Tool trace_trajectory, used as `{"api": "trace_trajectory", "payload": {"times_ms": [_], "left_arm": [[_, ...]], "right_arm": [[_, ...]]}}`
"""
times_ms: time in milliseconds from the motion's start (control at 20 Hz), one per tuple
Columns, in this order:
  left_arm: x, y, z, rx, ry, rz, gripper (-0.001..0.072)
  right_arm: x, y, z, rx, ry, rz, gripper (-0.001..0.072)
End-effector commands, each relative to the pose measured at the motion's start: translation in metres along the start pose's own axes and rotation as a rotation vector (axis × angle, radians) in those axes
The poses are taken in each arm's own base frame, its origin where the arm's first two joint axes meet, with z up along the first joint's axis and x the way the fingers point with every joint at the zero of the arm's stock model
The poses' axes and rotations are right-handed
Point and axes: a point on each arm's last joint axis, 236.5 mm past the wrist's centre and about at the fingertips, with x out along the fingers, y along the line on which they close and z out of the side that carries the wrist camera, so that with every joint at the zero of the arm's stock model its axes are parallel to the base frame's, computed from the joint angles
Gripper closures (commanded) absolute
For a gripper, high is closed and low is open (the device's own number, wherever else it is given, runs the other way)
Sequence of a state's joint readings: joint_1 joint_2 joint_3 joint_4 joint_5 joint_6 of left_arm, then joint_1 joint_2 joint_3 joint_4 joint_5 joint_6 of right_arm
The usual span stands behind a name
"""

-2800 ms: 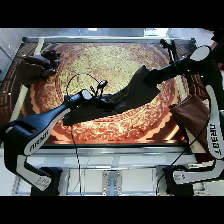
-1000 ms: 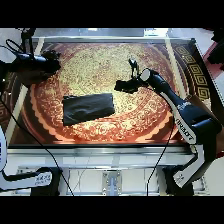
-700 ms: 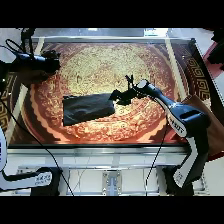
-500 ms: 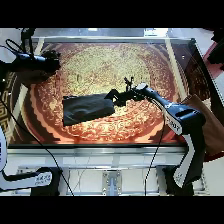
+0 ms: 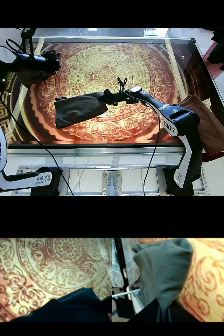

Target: Fold the shirts.

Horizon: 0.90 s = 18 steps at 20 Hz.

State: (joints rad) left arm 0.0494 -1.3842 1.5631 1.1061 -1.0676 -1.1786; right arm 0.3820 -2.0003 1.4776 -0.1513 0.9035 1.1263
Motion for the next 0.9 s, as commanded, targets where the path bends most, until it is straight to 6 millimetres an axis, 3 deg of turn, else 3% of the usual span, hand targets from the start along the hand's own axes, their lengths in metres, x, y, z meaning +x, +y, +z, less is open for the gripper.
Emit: {"api": "trace_trajectory", "payload": {"times_ms": [0, 100, 250, 400, 650, 850], "left_arm": [[0.000, 0.001, 0.000, 0.002, 0.001, 0.002, 0.0697], [0.000, 0.001, 0.000, 0.002, 0.001, 0.002, 0.0696], [0.000, 0.001, 0.000, 0.001, 0.001, 0.002, 0.0697], [0.002, 0.001, -0.001, -0.001, 0.004, 0.001, 0.0697], [0.006, 0.000, -0.002, -0.014, 0.009, -0.010, 0.0696], [0.005, -0.011, 0.001, -0.040, -0.005, -0.055, 0.0696]], "right_arm": [[-0.034, 0.021, 0.029, -0.062, -0.071, 0.039, 0.0685], [-0.079, 0.032, 0.051, -0.122, -0.118, 0.024, 0.0685], [-0.169, 0.040, 0.078, -0.192, -0.201, -0.091, 0.0685], [-0.280, 0.024, 0.089, -0.198, -0.313, -0.354, 0.0686], [-0.458, 0.006, 0.048, -0.135, -0.459, -0.688, 0.0688], [-0.562, -0.027, -0.014, 0.078, -0.533, -0.816, 0.0688]]}}
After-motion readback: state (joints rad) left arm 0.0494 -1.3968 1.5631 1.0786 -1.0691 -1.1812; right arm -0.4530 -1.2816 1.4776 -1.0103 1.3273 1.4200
